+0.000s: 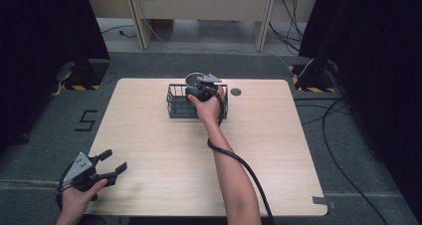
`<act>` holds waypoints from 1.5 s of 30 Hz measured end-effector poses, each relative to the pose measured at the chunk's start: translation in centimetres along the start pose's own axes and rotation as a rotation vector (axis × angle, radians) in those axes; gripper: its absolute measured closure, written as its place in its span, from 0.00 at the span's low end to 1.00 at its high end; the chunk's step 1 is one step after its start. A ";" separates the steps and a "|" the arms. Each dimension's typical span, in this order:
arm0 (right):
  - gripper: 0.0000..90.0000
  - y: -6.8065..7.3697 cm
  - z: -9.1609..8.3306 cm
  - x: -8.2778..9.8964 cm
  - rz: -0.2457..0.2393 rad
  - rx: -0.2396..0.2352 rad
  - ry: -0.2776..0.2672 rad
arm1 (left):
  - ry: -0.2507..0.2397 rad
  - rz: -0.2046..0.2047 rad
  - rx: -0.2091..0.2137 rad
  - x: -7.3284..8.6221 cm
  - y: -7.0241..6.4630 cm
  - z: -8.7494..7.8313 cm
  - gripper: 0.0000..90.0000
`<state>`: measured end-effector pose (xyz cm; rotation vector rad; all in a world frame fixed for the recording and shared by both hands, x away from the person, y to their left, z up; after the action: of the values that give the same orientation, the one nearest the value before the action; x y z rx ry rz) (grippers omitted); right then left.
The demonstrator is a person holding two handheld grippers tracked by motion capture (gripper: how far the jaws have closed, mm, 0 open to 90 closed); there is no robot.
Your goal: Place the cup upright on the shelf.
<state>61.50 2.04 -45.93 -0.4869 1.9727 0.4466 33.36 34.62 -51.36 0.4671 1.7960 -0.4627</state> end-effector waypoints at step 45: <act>0.17 0.4 -4.4 1.2 0.008 0.000 0.004 | 0.003 0.009 -0.006 0.0 0.0 0.0 0.20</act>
<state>57.47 -0.07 -45.12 -0.4806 1.9787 0.4508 33.36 34.59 -51.35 0.4712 1.7968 -0.4506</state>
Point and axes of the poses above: each handheld gripper's, and its own axes: z roughly forward along the jaws, x roughly out of its underside, y roughly to its left, the point moved 3 cm from there along z, roughly forward along the jaws, and after that the axes turned 2 degrees about -x, right-handed, at the moved point
